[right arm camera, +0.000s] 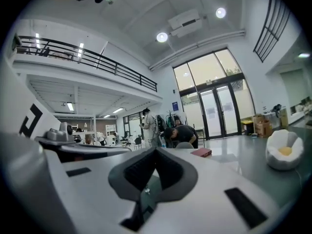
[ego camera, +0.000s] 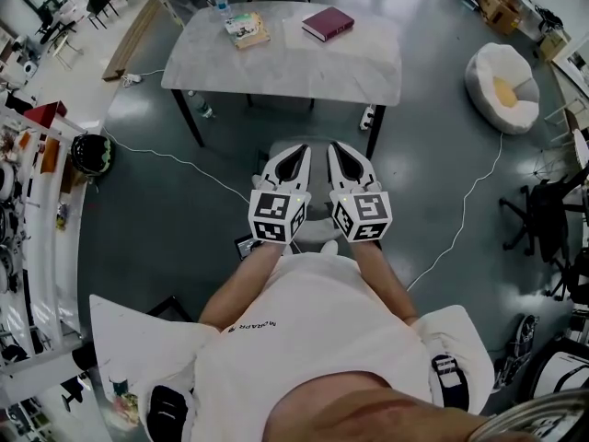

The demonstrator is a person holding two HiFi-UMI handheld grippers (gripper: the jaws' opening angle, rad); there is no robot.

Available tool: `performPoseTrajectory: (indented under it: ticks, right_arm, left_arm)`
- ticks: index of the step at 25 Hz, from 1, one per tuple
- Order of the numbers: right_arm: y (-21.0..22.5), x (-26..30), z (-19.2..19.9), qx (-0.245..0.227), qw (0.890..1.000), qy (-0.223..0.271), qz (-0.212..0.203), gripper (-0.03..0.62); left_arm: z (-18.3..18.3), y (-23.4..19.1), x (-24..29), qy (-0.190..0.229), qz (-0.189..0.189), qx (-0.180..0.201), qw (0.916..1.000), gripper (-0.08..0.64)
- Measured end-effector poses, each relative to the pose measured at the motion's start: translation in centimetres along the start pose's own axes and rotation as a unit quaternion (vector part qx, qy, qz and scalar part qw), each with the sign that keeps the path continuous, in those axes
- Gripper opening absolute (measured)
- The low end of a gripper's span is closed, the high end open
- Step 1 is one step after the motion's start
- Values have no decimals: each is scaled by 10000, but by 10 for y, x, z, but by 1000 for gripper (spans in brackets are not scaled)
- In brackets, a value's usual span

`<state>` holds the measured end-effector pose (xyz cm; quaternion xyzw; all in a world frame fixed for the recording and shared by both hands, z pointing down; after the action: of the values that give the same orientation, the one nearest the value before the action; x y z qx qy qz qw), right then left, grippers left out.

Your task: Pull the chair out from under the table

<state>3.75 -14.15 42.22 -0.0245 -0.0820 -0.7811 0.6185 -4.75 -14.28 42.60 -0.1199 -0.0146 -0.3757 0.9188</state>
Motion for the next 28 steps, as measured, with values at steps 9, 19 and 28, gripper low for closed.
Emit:
performPoseTrajectory:
  ticks: [9,19,28]
  right_arm:
    - [-6,-4,-27,-124,9996,263,64,12]
    - [5,-6,-43,-178,9983,478,277,12]
    - [0,-6,-38,-159,9984,476,255,12]
  left_arm:
    - [-37,11,-3,368,-147,551,9977,3]
    - [-49,17,-1,554,-179,645,9962,2]
    - [-45,18,-1,547,-143,650,9963,3]
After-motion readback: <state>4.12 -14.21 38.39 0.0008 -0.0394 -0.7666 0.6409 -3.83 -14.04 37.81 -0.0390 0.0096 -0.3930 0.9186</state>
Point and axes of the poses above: the fingertips, and each gripper's own axes: x forward along the fingers, y to its right, z out of its underside, the point moved 3 cm from there along -x, backward along the fingers, and after that the axes turned 13 degrees about z, right-handed, at the moved point
